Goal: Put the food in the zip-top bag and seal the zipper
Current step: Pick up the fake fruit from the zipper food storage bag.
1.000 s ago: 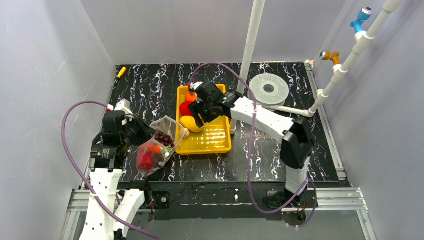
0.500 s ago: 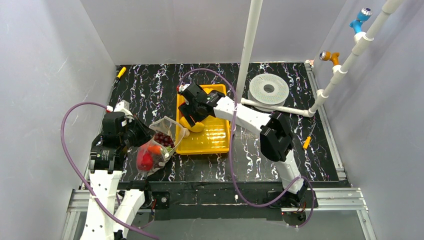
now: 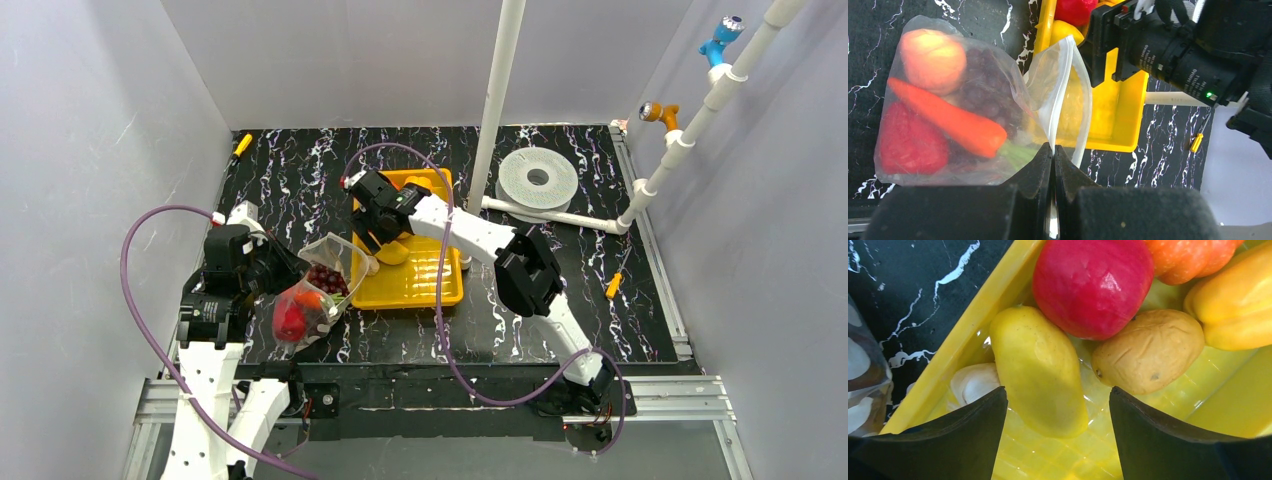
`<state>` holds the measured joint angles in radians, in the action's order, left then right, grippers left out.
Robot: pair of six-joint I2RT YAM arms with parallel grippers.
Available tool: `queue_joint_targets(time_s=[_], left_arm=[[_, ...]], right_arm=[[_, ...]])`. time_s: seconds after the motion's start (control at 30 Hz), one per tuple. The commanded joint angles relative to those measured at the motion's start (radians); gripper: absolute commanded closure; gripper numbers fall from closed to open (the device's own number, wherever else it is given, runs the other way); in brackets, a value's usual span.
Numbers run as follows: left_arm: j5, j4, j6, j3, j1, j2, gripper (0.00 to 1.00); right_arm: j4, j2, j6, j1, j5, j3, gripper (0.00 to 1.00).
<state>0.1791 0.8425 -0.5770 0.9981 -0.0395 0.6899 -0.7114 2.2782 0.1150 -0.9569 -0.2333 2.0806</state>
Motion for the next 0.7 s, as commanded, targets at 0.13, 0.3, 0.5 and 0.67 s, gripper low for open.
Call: queue_joint_targets(time_s=[0.13, 0.3, 0.5, 0.67], left_arm=[[-0.001, 0.016, 0.007, 0.032, -0.002, -0.009, 1.0], [0.005, 0.015, 0.005, 0.029, -0.003, -0.009, 1.0], [0.008, 0.018, 0.004, 0.024, -0.002, -0.013, 1.0], [0.007, 0.019, 0.003, 0.018, -0.002, -0.017, 1.0]], right_arm=[[0.008, 0.032, -0.012, -0.003, 0.058, 0.022, 0.15], [0.023, 0.045, 0.01, -0.003, 0.096, 0.012, 0.15], [0.026, 0.07, 0.011, -0.003, 0.105, 0.017, 0.15], [0.021, 0.09, 0.01, -0.003, 0.103, 0.026, 0.15]])
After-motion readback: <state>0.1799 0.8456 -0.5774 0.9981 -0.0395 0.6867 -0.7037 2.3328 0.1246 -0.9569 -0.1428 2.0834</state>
